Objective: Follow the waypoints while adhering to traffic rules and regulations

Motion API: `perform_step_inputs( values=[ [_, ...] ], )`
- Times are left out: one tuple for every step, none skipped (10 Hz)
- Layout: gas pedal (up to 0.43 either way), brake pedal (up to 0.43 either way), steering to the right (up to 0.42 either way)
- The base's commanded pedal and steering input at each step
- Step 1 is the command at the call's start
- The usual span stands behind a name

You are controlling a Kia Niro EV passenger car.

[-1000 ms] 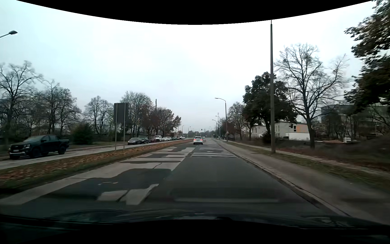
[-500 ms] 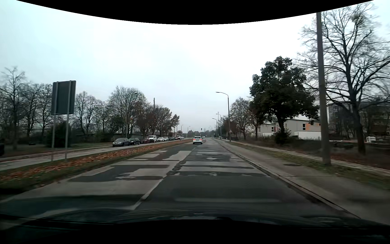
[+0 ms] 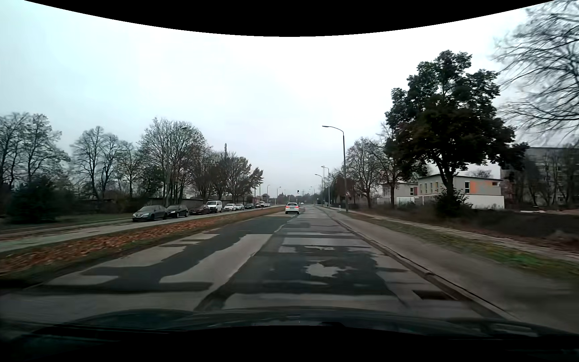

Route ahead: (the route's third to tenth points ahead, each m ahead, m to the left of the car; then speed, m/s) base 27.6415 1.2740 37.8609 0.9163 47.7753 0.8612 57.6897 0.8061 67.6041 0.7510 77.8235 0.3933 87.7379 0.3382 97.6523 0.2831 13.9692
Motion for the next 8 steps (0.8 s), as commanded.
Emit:
perform_step_inputs(
  values=[
    [0.15, 0.0, 0.001],
    [0.15, 0.0, 0.001],
    [0.15, 0.0, 0.001],
    [0.15, 0.0, 0.002],
    [0.15, 0.0, 0.002],
    [0.157, 0.0, 0.003],
    [0.157, 0.0, 0.004],
    [0.157, 0.0, 0.005]
  ],
)
